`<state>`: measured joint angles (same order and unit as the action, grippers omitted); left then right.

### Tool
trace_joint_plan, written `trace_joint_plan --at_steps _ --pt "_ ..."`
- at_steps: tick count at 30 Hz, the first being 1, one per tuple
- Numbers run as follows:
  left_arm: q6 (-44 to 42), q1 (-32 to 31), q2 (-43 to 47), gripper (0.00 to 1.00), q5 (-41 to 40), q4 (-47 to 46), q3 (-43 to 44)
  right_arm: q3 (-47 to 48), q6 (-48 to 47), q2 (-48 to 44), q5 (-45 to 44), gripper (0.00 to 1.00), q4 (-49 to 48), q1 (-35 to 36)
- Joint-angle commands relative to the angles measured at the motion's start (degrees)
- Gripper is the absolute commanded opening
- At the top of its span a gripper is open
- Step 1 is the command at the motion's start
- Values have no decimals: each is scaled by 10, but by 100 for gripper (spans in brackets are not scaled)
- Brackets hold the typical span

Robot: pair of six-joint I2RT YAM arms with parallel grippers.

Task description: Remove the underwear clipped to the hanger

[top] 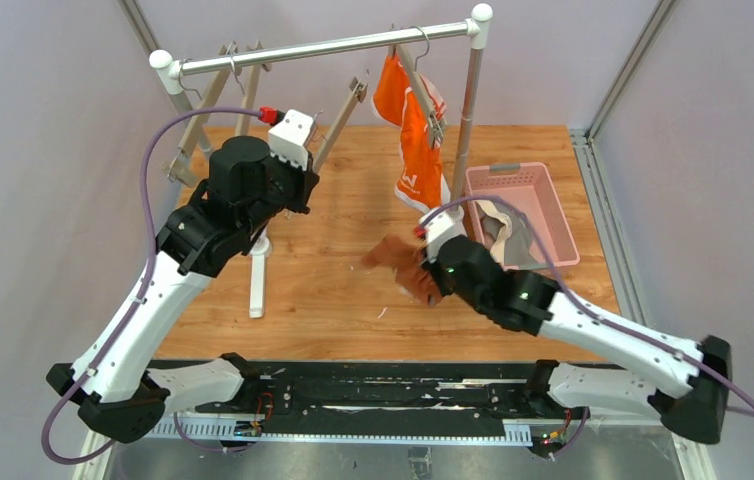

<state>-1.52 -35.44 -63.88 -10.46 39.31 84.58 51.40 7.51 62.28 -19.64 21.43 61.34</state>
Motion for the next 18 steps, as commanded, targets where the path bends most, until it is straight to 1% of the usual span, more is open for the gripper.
trace_joint_plan --at_steps 1,5,10,13,18 --pt "-21 -2 -19 0 -27 -4 43 22 -16 -87 -154 1 17 -80" --pt "-30 -1 -39 0 -32 3 74 49 -44 -126 -172 1 -3 -171" --pt "-34 5 -68 0 -29 15 116 81 -75 -112 -166 1 -53 -279" --pt "-33 11 -76 0 -22 17 123 87 -80 -85 -129 1 -82 -350" --pt "-28 26 -74 0 -19 20 117 78 -57 -44 -55 1 -105 -460"
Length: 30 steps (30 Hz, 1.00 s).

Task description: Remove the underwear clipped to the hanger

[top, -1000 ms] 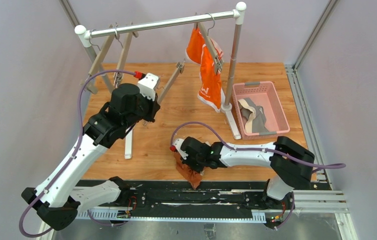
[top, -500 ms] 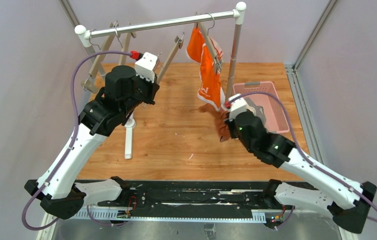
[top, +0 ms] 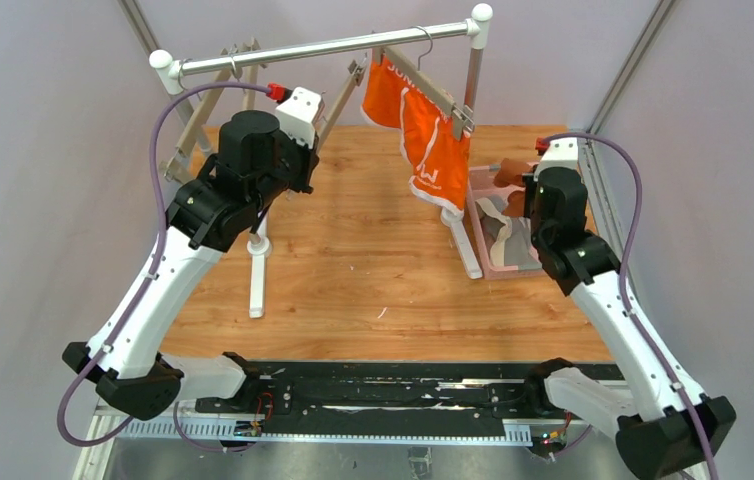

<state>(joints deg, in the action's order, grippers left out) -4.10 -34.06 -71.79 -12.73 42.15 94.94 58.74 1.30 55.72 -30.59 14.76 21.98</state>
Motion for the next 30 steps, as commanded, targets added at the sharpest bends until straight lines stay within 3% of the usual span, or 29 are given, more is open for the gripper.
trace_joint_plan --at_steps 1,8,20,23,24,26,30 --pt "-1 17 7 0 3 -9 11 -3 8 26 68 1 -42 -81" --pt "4 35 6 0 18 -18 5 -77 36 52 128 0 -64 -141" --pt "-1 42 -24 0 33 1 77 -149 58 173 138 2 -102 -156" --pt "4 42 -11 0 36 -4 69 -136 64 215 136 48 -93 -157" --pt "5 42 -4 0 37 -7 63 -130 66 223 139 56 -87 -157" --pt "6 42 8 0 34 -12 53 -119 69 235 147 63 -72 -157" --pt "-1 42 18 0 1 -16 52 -118 71 234 164 65 -73 -157"
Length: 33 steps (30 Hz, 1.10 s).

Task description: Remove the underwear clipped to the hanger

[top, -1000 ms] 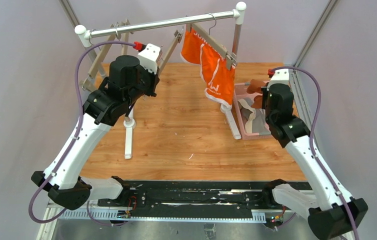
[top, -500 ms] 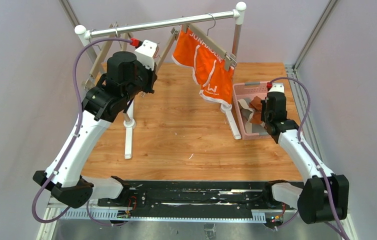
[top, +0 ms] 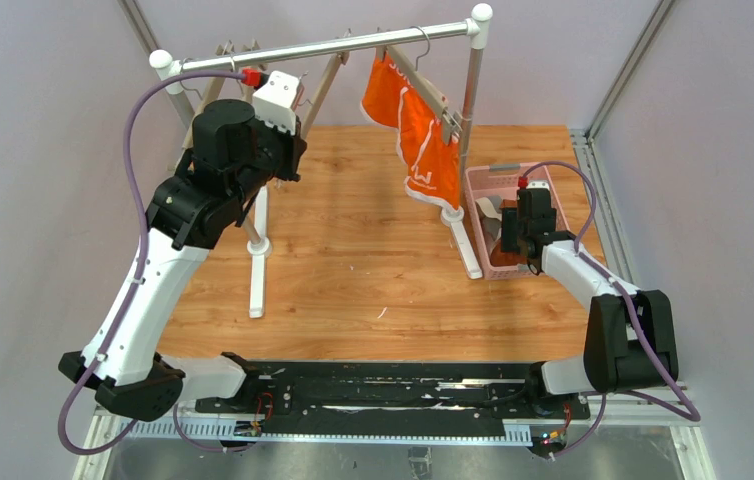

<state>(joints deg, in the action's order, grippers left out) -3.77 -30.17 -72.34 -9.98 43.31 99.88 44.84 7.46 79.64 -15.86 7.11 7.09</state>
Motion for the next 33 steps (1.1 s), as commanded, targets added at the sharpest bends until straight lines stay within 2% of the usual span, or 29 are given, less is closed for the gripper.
trace_joint_plan --at_steps 1,25,28,33 --pt "-6 3 22 0 -36 -27 9 19 10 -8 20 65 3 -8" --pt "5 55 -80 1 -55 -48 108 -5 14 -94 72 69 11 -3" --pt "8 58 -90 5 -51 -47 99 -9 13 -122 69 69 16 -2" --pt "18 60 -90 21 -52 -55 65 -12 11 -159 67 70 24 -1"
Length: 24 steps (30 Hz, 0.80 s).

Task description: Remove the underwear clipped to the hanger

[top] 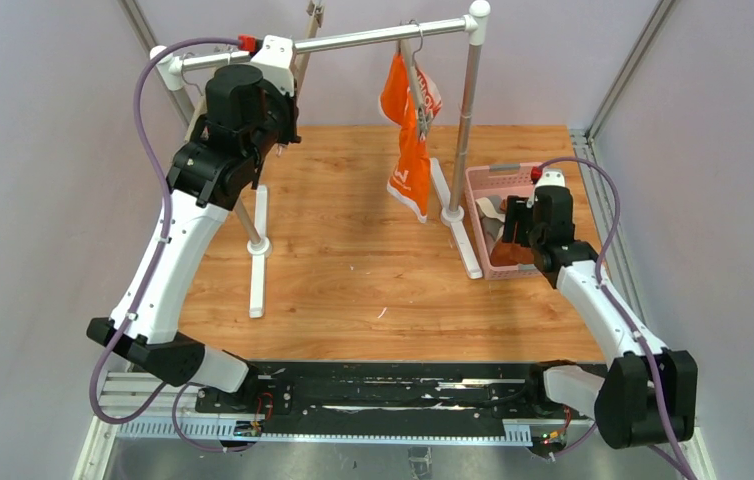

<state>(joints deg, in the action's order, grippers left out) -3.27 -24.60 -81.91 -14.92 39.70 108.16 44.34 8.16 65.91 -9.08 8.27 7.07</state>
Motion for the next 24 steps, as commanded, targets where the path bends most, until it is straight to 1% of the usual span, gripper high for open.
trace_joint_plan --at_steps 1,4,10,13,18,21,24 --pt "14 5 9 24 -2 -23 -24 -7 4 -28 0 70 14 0" --pt "15 6 24 33 -1 -32 -41 -6 1 -46 1 70 17 0" --pt "10 6 67 40 19 -36 -52 -3 1 -76 6 70 15 2" --pt "9 6 99 42 33 -39 -65 1 1 -91 13 70 12 3" --pt "-1 5 147 40 53 -15 -84 12 1 -115 23 71 20 6" --pt "-4 6 178 45 67 2 -101 15 1 -131 28 71 21 10" --pt "-8 5 211 46 67 11 -115 18 -1 -144 28 71 25 14"
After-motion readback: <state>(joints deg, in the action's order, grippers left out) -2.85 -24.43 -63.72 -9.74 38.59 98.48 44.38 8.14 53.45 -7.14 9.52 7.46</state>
